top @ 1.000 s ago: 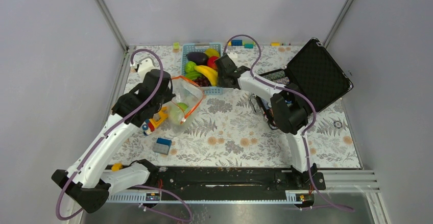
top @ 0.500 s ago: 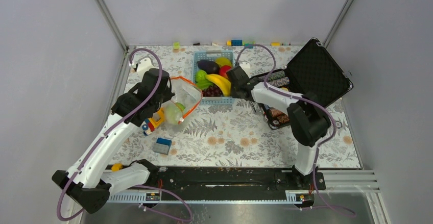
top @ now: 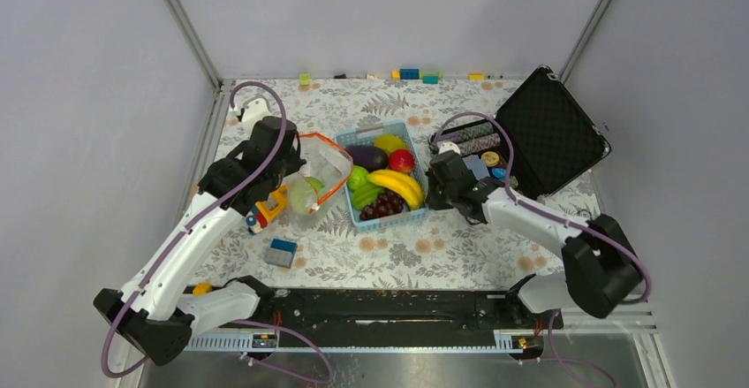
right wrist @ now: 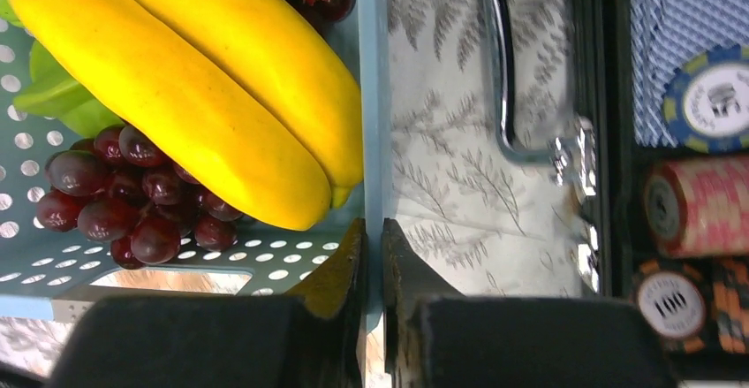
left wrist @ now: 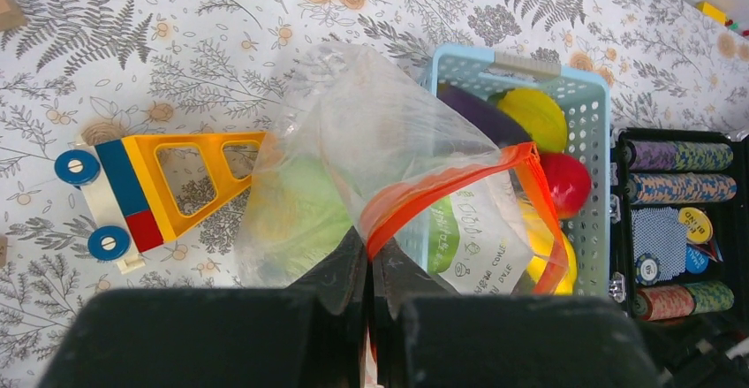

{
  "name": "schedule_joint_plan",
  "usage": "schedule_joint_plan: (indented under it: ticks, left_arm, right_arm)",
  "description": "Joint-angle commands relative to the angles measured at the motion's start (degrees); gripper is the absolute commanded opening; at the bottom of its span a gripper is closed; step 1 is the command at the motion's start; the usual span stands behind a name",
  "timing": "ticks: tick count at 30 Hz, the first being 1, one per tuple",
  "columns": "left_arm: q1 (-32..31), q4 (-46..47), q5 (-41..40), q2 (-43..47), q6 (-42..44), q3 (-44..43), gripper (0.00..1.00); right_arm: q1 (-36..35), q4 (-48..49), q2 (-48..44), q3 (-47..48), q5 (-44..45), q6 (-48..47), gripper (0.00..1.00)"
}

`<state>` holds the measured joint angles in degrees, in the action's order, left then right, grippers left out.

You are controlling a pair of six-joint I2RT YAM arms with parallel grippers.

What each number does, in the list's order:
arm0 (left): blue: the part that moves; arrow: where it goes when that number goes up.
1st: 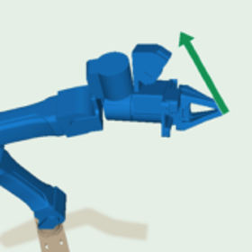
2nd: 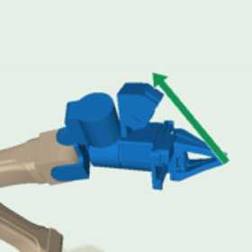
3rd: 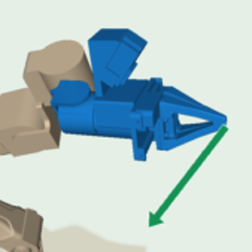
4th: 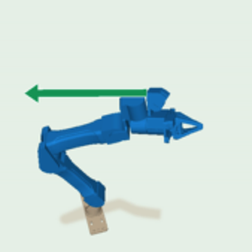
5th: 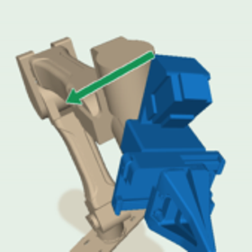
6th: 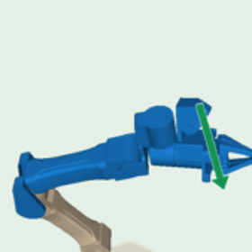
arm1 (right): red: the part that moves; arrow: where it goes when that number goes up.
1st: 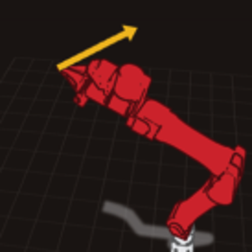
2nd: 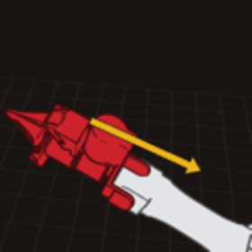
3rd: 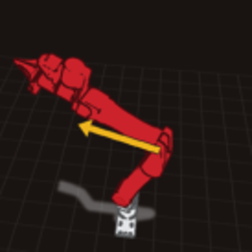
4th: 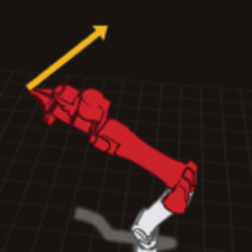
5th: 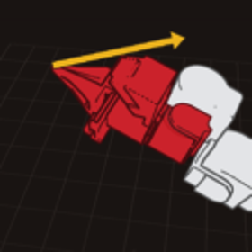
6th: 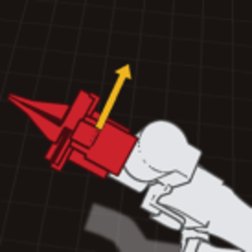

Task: Place the food in the zip-top bag and seal the zipper
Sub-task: Move the bin to the center of the board, then pick up the fake fruit from the bin.

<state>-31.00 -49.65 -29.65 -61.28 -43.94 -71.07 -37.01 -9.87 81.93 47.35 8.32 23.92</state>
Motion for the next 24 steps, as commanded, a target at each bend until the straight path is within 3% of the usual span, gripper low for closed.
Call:
schedule_joint_plan:
  ticks: [1,4,5,6,8,11,13,18,24]
  left_arm:
    - [0.3,4.5,2.3,-0.2,1.2,0.5,0.00]
    - [0.4,5.0,4.1,-0.3,1.8,1.0,0.00]
    - [0.4,5.0,4.6,-0.1,2.0,1.2,0.00]
    - [0.4,4.9,4.9,0.2,2.1,1.6,0.00]
    - [0.3,4.9,5.2,0.9,1.8,2.6,0.00]
    - [0.3,4.9,5.4,1.7,1.5,3.8,0.00]
    - [0.4,4.3,5.4,2.0,1.2,4.0,0.00]
    - [0.4,4.6,6.9,2.6,0.9,5.0,0.00]
    - [0.3,4.6,7.7,2.8,1.1,5.0,0.00]
  right_arm:
    - [-0.2,-9.4,-7.2,-3.7,-0.4,-3.3,0.19]
    - [-0.3,-10.2,-12.0,-1.7,-1.7,-7.9,0.52]
    - [-0.3,-10.1,-13.4,-0.5,-2.9,-9.9,0.72]
    - [-0.3,-9.5,-14.8,0.0,-4.5,-12.3,0.84]
    - [-0.3,-6.0,-17.6,0.0,-10.2,-18.2,0.97]
    - [-0.5,4.4,-19.3,-2.6,-22.2,-27.2,1.00]
    - [-0.5,4.0,-17.0,0.3,-27.4,-31.2,1.00]
    - [-0.5,-4.8,-3.2,11.7,-26.6,-40.2,0.96]
    - [-1.5,-10.9,8.9,20.7,-24.7,-44.1,0.90]
